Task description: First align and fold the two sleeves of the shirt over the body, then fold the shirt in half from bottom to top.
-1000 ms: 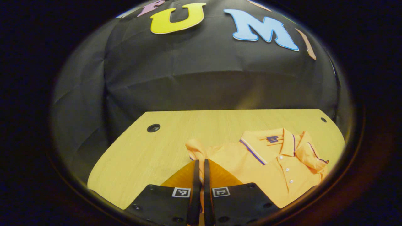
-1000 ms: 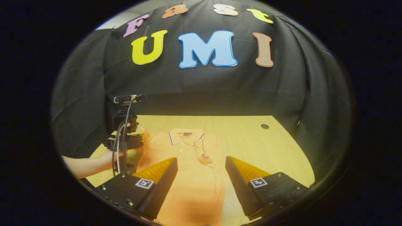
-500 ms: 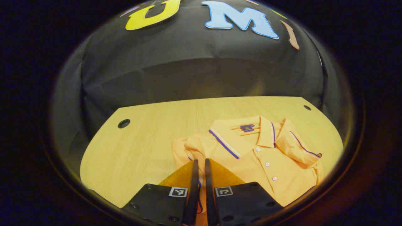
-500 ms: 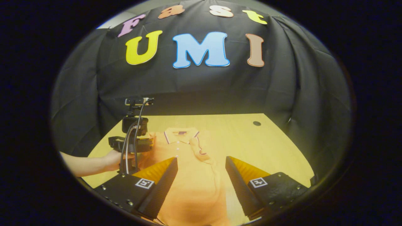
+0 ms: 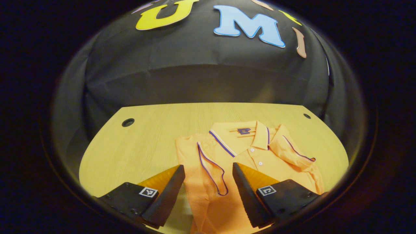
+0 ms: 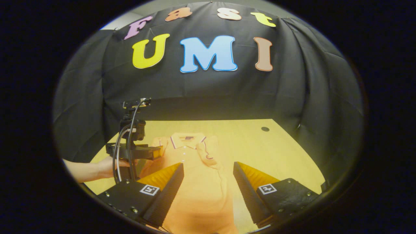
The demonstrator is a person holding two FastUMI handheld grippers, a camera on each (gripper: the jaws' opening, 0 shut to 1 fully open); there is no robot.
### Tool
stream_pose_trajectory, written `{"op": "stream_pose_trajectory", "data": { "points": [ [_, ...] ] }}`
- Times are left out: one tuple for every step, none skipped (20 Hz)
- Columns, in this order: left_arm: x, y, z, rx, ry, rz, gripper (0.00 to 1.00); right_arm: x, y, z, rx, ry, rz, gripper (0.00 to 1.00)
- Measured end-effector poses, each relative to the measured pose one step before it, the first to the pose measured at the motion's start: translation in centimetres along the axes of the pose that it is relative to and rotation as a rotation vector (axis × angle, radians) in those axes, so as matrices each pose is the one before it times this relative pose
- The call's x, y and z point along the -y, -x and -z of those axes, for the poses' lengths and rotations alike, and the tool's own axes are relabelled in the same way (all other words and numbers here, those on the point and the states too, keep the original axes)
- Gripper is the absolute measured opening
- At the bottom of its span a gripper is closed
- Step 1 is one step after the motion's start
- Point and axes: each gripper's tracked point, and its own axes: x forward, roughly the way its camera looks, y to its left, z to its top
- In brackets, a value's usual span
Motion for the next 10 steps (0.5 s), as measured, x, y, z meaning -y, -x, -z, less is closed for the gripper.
{"op": "stream_pose_trajectory", "data": {
  "points": [
    [0.006, 1.324, 0.329, 0.00611, 0.00265, -0.00106, 0.96, 0.136, 0.416, 0.407, -0.00071, 0.00569, -0.00629, 0.95],
    [0.179, 1.279, 0.36, 0.00387, -0.00343, -0.00079, 0.94, 0.114, 0.374, 0.675, -0.00291, 0.0031, -0.00694, 0.95],
    [0.189, 1.353, 0.358, 0.00404, -0.00855, -0.00092, 0.95, 0.07, 0.402, 0.76, -0.00678, 0.00034, -0.00985, 0.95],
    [0.066, 1.475, 0.503, 0.00197, -0.01073, -0.00193, 0.95, 0.064, 0.471, 0.796, -0.00733, -0.00086, -0.00819, 0.95],
    [0.071, 1.546, 0.688, -0.00148, -0.01254, -0.00247, 0.94, 0.147, 0.48, 0.792, -0.00877, 0.0002, -0.005, 0.95],
    [0.128, 1.501, 0.67, -0.00147, -0.01262, 0.00255, 0.96, 0.13, 0.341, 0.936, -0.00802, 0.00171, -0.00423, 0.95],
    [0.313, 1.466, 0.782, 0.00031, -0.01284, 0.00499, 0.94, 0.216, 0.499, 0.797, -0.00638, 0.00252, -0.00137, 0.95],
    [0.209, 1.485, 0.747, 0.00056, -0.01096, 0.00135, 0.95, 0.143, 0.373, 0.985, -0.01119, 0.00203, -0.00128, 0.95],
    [0.27, 1.208, 0.774, -0.00037, -0.00516, 0.00299, 0.94, 0.18, 0.42, 0.929, -0.01244, -0.00059, -0.00179, 0.95],
    [0.334, 1.295, 0.774, -0.0022, -0.00051, 0.00729, 0.94, 0.044, 0.357, 0.836, -0.00835, -0.00239, -0.0019, 0.95]
  ]
}}
